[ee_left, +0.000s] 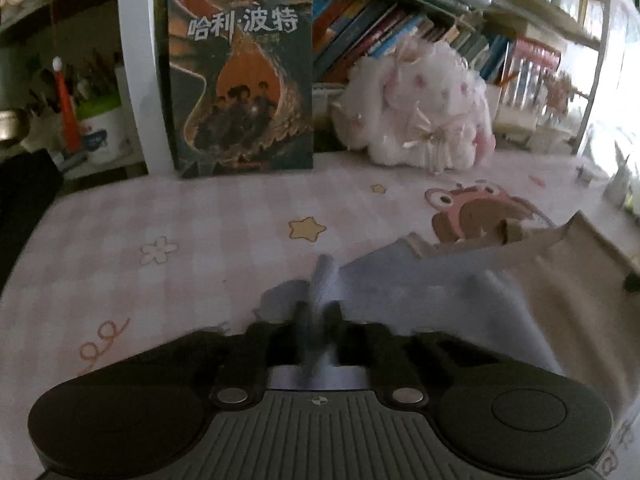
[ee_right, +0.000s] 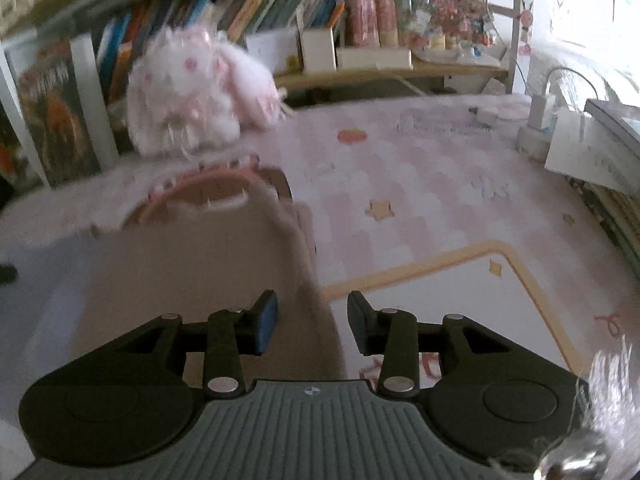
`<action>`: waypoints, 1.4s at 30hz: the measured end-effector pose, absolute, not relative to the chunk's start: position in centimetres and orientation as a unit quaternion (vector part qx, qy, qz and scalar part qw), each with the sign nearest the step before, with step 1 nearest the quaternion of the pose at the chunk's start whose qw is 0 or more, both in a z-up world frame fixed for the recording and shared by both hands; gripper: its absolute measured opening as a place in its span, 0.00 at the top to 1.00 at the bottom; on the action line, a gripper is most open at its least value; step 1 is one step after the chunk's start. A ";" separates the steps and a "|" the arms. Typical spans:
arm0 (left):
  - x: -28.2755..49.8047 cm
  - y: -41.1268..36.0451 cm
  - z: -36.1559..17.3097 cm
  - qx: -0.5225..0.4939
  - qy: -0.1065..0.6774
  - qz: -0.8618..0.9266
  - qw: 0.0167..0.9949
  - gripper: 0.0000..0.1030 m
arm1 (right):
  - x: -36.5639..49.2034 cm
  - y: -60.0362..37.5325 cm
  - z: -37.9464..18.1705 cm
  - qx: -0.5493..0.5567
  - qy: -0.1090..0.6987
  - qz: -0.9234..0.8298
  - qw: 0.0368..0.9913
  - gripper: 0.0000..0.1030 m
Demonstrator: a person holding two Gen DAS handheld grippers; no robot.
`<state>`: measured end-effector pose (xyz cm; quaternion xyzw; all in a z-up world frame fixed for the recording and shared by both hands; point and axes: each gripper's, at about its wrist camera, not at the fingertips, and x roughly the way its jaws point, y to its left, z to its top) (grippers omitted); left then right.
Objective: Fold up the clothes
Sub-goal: 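Lower the sweater onto the mat and open both grippers, then grasp the lavender hem with the left gripper while the right gripper grasps the brown hem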
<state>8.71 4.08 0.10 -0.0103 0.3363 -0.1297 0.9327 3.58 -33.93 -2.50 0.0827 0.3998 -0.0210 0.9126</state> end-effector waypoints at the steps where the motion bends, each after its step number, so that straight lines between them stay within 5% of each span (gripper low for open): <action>1: 8.3 4.5 0.6 -0.030 0.321 -0.136 0.937 0.95 | 3.6 -33.8 -2.8 0.081 0.406 -0.023 0.910 0.65; 10: 10.5 6.6 -2.4 -0.069 0.370 -0.086 0.922 0.92 | 4.1 -33.7 -3.4 0.094 0.423 -0.028 0.901 0.65; 20: 6.4 7.2 0.8 -0.065 0.304 -0.105 0.944 0.51 | 2.9 -32.2 -1.7 0.033 0.408 -0.048 0.911 0.58; 27: 1.1 5.3 2.0 -0.066 0.283 -0.135 0.947 0.35 | 5.0 -31.2 -0.6 -0.019 0.395 -0.026 0.918 0.58; 37: -4.0 3.1 1.3 -0.046 0.307 -0.062 0.949 0.26 | 7.5 -30.7 -0.4 -0.034 0.389 0.045 0.919 0.58; 42: -5.3 0.1 0.6 -0.080 0.331 0.017 0.940 0.24 | 5.1 -32.0 0.2 -0.033 0.382 0.108 0.917 0.49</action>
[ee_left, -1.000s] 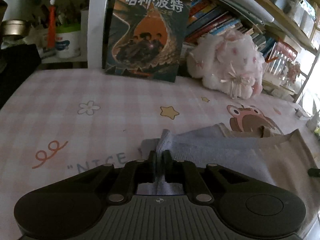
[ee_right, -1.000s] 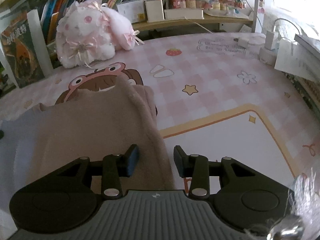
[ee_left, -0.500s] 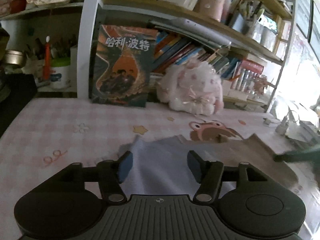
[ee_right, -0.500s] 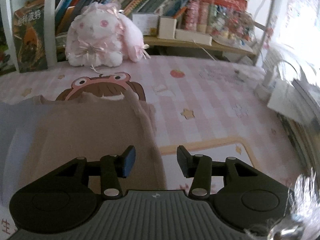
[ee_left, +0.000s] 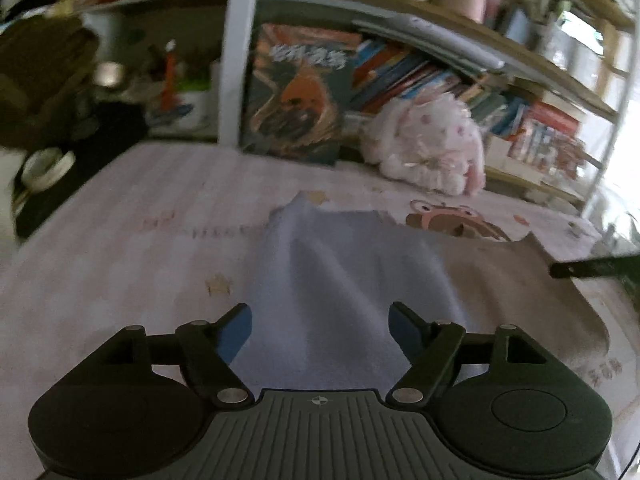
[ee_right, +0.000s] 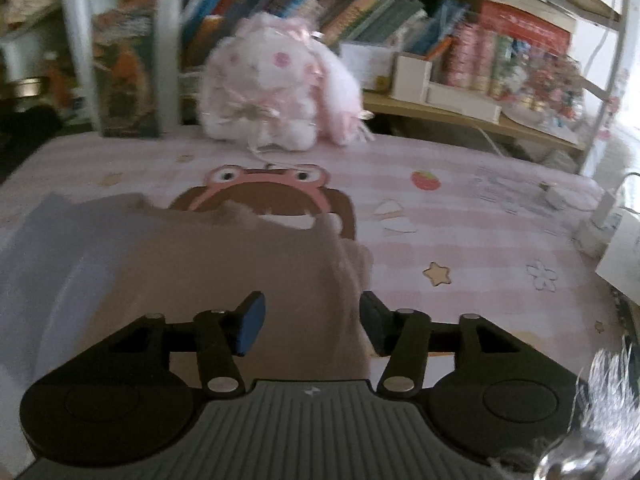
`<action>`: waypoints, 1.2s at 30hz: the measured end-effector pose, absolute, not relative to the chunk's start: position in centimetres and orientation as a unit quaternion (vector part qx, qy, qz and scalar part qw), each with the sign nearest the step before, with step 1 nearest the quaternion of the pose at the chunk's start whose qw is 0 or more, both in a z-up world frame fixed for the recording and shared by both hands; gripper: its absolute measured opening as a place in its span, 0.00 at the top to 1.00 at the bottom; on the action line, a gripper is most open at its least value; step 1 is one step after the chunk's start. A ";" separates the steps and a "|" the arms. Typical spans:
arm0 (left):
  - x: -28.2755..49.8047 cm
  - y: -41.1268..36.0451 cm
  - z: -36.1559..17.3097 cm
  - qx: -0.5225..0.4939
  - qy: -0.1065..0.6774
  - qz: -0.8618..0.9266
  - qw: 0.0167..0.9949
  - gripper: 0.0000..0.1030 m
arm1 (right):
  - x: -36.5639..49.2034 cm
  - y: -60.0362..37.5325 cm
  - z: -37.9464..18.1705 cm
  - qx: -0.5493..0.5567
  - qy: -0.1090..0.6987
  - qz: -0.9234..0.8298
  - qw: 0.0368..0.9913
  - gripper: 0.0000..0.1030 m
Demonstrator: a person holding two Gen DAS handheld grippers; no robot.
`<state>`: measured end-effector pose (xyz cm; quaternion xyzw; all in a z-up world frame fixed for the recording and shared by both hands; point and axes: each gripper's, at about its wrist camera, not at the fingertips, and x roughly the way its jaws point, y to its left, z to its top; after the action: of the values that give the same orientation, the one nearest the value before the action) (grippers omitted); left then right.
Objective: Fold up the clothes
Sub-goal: 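Grasp the lavender hem with the left gripper while the right gripper grasps the brown hem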
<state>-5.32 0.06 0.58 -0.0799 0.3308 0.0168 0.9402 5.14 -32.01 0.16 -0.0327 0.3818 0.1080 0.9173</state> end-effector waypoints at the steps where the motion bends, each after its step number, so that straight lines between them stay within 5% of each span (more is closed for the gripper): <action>1: -5.5 -0.8 0.4 -0.081 0.338 0.037 0.937 0.24 | 4.5 -32.6 0.2 -0.035 0.381 0.118 0.917 0.49; 21: -9.1 -10.2 -0.2 -0.189 0.388 0.147 0.890 0.15 | -4.4 -40.9 -1.6 -0.043 0.411 0.208 0.887 0.29; 36: -9.7 2.9 -4.9 -0.578 0.285 0.197 0.739 0.20 | -2.0 -38.6 -0.2 -0.019 0.402 0.216 0.890 0.27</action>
<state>-9.71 2.90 -4.85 -0.5782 0.2854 0.1969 0.7386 -1.95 -38.61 -0.22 -0.0189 0.4019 0.2164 0.8896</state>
